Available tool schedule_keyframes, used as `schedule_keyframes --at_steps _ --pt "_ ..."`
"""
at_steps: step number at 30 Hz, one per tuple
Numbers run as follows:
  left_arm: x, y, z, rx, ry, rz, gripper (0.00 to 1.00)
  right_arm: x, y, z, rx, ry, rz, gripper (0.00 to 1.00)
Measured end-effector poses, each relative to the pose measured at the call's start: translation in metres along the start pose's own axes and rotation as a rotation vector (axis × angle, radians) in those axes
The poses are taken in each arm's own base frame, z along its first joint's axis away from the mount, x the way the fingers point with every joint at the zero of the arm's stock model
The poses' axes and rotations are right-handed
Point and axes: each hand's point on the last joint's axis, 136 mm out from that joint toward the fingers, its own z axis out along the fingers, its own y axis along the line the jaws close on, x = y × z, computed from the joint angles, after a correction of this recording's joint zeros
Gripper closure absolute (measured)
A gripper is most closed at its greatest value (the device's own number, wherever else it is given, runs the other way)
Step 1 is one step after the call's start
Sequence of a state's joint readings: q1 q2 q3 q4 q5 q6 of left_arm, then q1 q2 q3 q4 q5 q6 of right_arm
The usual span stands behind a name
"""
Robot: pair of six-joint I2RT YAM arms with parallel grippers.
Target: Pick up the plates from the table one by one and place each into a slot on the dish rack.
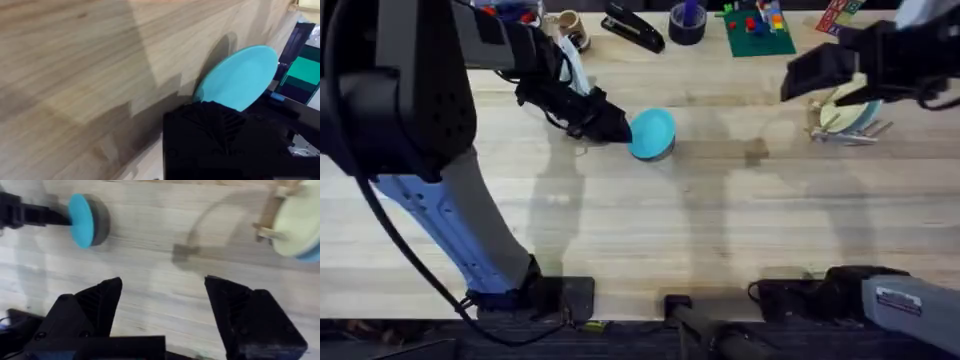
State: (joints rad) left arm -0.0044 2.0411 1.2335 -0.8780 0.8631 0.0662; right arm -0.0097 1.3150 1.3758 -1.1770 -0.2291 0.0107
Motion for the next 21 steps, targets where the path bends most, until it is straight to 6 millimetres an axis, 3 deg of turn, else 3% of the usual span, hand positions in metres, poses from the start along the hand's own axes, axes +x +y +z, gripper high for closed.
schedule_keyframes --at_steps 13,21 --pt "0.0 0.0 0.0 0.0 -0.001 0.001 0.961 -0.021 0.03 0.079 -0.253 0.162 0.108 0.007" --pt "0.0 0.0 0.0 0.0 -0.002 0.002 0.961 -0.028 0.081 0.133 -0.322 0.205 0.02 0.007"
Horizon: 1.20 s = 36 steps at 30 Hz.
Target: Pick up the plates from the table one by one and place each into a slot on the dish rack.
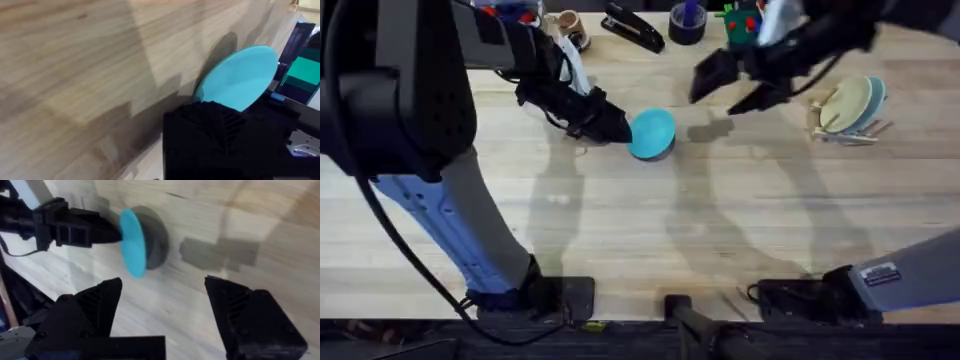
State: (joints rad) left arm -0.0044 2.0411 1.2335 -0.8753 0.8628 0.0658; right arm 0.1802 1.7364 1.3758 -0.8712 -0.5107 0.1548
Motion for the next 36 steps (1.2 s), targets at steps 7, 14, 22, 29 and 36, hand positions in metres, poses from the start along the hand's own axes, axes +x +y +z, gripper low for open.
schedule_keyframes --at_steps 7,14,22,29,36 --pt "0.0 0.0 0.0 0.0 0.0 -0.003 0.961 -0.011 0.026 0.049 -0.039 0.01 -0.03 0.007" --pt "0.0 0.0 0.0 0.0 0.0 -0.002 0.961 -0.007 0.036 0.082 -0.048 0.049 0.003 0.007" --pt "0.0 0.0 0.0 0.0 0.0 -0.003 0.961 0.0 0.041 0.103 -0.048 0.084 -0.001 0.007" --pt "0.0 0.0 0.0 0.0 0.0 -0.003 0.961 -0.005 0.048 0.113 -0.062 0.065 -0.015 0.008" --pt "0.0 0.0 0.0 0.0 0.0 -0.002 0.961 -0.008 0.047 0.116 -0.065 0.067 0.013 0.007"
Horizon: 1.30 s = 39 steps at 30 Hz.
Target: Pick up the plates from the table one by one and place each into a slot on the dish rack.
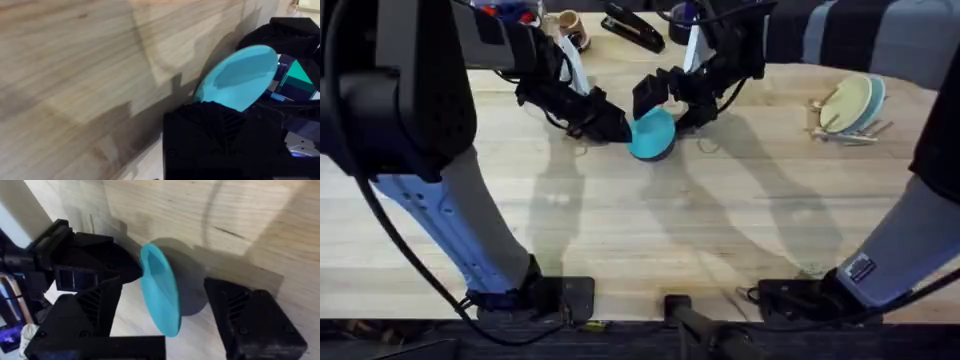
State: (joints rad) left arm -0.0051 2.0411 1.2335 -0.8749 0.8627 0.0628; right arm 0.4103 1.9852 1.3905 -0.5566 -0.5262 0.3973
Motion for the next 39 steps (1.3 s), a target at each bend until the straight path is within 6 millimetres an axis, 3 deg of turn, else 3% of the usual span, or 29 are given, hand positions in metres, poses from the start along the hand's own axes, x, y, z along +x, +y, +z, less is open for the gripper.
schedule_keyframes --at_steps 3,5,11,14,15,32,36,39 --pt "0.0 0.0 0.0 0.0 0.0 0.0 0.961 0.0 0.0 0.0 -0.002 0.001 0.006 0.008" --pt "0.0 0.0 0.0 0.0 0.0 0.0 0.96 -0.001 -0.001 0.0 0.0 0.0 0.009 0.07" --pt "0.0 0.0 0.0 0.0 0.0 0.0 0.961 0.0 -0.009 0.01 0.009 0.016 0.024 0.62" --pt "-0.001 0.001 -0.001 -0.002 -0.003 -0.001 0.961 0.001 -0.002 0.009 -0.031 0.027 0.031 0.926" --pt "-0.001 0.001 -0.002 -0.001 -0.005 -0.002 0.961 -0.001 0.004 0.006 -0.053 0.022 0.025 0.954" --pt "-0.001 0.001 -0.006 -0.058 0.011 0.001 0.962 0.007 0.01 0.004 -0.075 0.055 -0.051 0.972" --pt "-0.003 -0.004 -0.021 -0.132 -0.006 0.022 0.961 0.012 0.012 0.003 -0.08 0.071 -0.095 0.972" --pt "-0.006 -0.019 -0.042 -0.175 -0.048 0.066 0.961 0.012 0.012 -0.003 -0.063 0.061 -0.13 0.971"
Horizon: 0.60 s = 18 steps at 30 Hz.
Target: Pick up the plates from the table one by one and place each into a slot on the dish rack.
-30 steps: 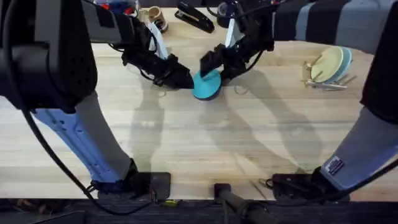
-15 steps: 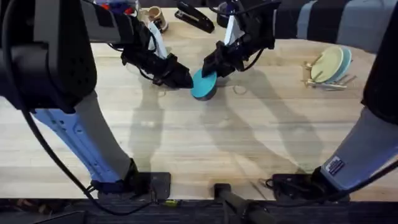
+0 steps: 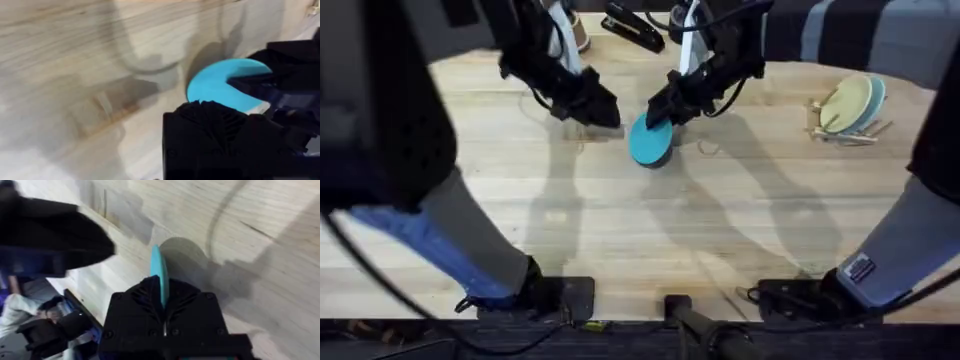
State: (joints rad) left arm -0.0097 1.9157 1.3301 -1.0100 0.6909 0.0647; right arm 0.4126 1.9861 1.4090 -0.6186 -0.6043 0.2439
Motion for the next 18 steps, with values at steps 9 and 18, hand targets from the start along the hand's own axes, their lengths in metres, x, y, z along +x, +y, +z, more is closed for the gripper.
schedule_keyframes --at_steps 9,18 --pt "0.011 -0.037 -0.058 -0.073 -0.112 0.097 0.962 0.006 0.012 -0.052 0.133 -0.069 -0.126 0.971" --pt "0.042 -0.061 -0.106 -0.179 -0.208 0.16 0.963 0.02 0.019 -0.136 0.372 -0.217 -0.218 0.971"
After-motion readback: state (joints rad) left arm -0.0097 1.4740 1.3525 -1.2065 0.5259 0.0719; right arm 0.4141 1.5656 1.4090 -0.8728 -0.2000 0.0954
